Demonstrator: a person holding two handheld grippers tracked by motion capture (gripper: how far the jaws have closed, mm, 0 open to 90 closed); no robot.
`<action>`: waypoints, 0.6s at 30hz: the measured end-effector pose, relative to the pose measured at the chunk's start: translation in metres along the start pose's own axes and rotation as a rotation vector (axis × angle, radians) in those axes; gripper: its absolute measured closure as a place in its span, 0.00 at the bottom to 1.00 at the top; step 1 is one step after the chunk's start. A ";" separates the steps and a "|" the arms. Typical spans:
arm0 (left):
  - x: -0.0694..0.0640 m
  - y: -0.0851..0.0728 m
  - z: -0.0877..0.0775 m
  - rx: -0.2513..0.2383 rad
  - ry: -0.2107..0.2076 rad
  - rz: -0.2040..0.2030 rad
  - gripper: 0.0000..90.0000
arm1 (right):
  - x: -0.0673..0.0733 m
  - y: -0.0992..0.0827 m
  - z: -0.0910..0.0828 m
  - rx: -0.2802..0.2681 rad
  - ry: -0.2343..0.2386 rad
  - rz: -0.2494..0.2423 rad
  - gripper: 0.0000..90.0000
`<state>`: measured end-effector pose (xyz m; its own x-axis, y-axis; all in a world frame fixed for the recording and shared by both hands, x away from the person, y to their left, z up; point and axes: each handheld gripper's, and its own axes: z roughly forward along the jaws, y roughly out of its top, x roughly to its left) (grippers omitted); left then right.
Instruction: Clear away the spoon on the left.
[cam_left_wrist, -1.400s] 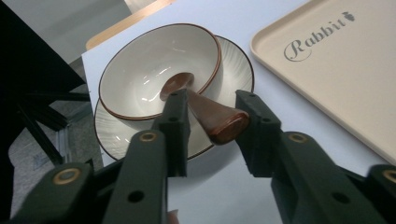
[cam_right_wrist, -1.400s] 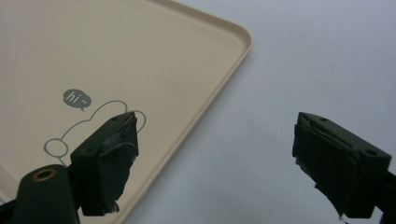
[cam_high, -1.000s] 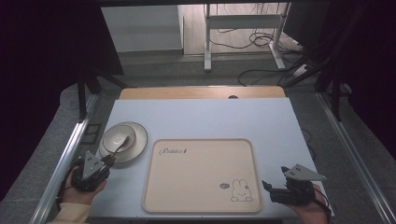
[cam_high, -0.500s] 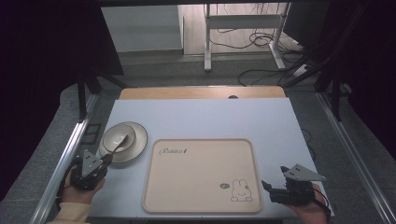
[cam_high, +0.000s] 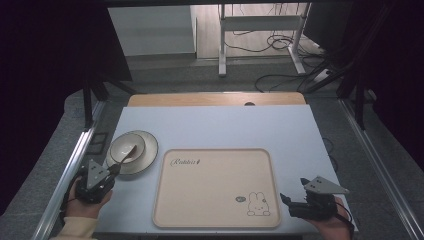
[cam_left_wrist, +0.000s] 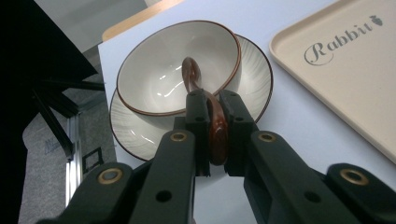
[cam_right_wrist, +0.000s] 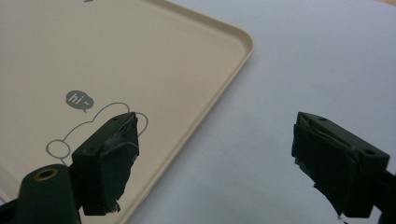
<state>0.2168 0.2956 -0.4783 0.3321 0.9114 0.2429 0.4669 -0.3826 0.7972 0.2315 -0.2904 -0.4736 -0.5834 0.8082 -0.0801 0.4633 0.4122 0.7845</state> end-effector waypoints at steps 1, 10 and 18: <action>0.000 0.000 -0.001 -0.004 0.001 -0.001 0.94 | 0.000 0.000 0.000 0.000 0.000 0.000 0.17; 0.000 0.010 -0.014 -0.045 0.008 0.002 0.94 | 0.000 0.000 0.000 -0.002 0.000 -0.001 0.17; -0.002 0.016 -0.023 -0.080 0.013 0.002 0.94 | 0.000 0.000 -0.001 -0.007 -0.003 -0.002 0.17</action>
<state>0.2047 0.2910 -0.4536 0.3219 0.9129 0.2509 0.3990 -0.3711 0.8385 0.2311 -0.2907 -0.4730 -0.5823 0.8087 -0.0833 0.4578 0.4108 0.7885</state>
